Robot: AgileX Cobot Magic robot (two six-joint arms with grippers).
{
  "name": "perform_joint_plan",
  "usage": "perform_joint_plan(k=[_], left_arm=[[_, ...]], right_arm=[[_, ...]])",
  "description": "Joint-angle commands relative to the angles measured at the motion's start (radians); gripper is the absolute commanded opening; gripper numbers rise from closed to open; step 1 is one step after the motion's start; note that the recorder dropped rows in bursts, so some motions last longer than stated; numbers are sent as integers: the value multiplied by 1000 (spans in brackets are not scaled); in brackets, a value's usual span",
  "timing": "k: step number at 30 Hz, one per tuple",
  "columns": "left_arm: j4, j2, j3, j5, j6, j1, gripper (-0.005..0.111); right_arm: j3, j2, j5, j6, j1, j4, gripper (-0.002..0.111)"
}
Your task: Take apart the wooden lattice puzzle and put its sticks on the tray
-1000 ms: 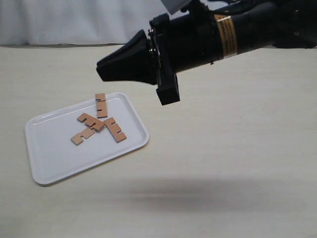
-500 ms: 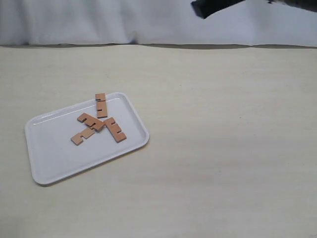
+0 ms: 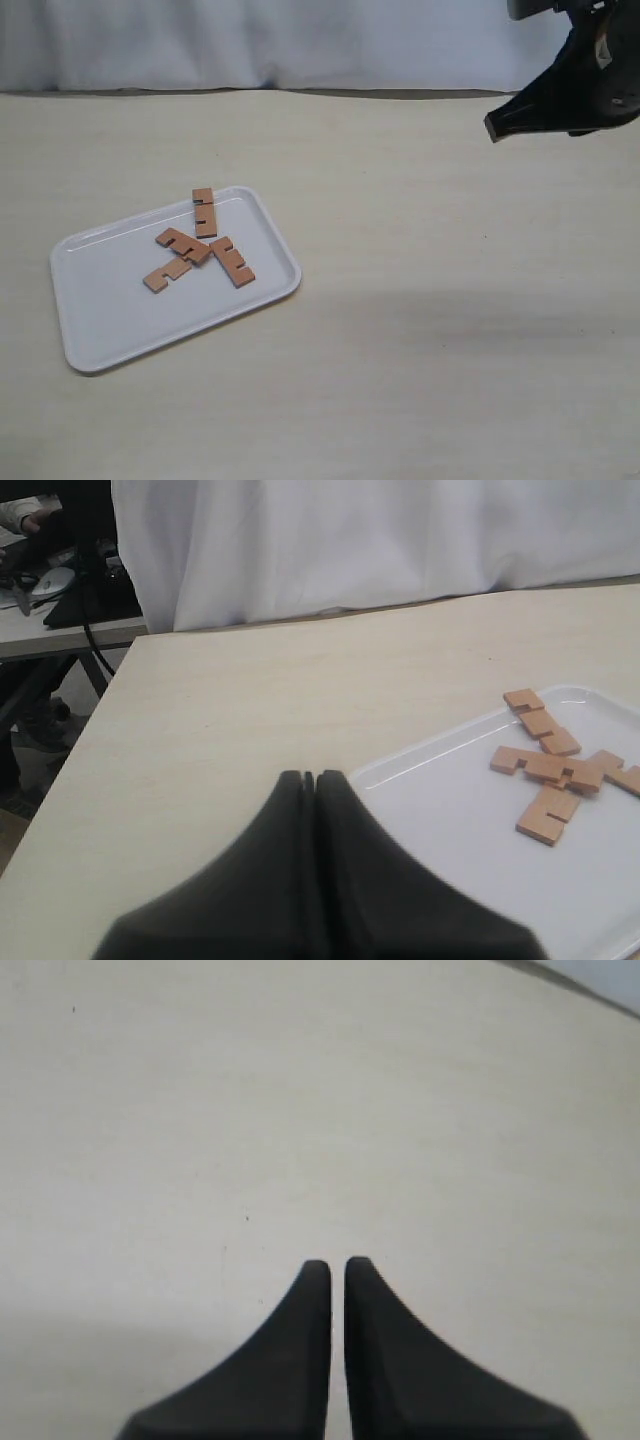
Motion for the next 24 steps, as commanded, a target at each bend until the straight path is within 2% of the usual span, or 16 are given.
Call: perform_joint_plan(k=[1, 7, 9, 13, 15, 19, 24], left_arm=[[0, -2, 2, -11, -1, -2, 0], [-2, -2, 2, -11, -1, -2, 0], [-2, -2, 2, -11, -1, -2, 0], [-2, -2, 2, -11, -1, -2, 0], [-2, -2, 2, -11, -1, -2, 0], [-2, -2, 2, -11, -1, -2, 0], [-2, -2, 2, -11, -1, -2, 0]], right_arm=[[12, -65, 85, -32, -4, 42, 5], [151, -294, 49, 17, -4, 39, 5], [235, -414, -78, 23, 6, 43, 5], [452, -734, -466, 25, 16, 26, 5], [571, -858, -625, 55, 16, -92, 5], [736, -969, -758, 156, 16, -348, 5], [843, -1018, -796, 233, 21, -354, 5]])
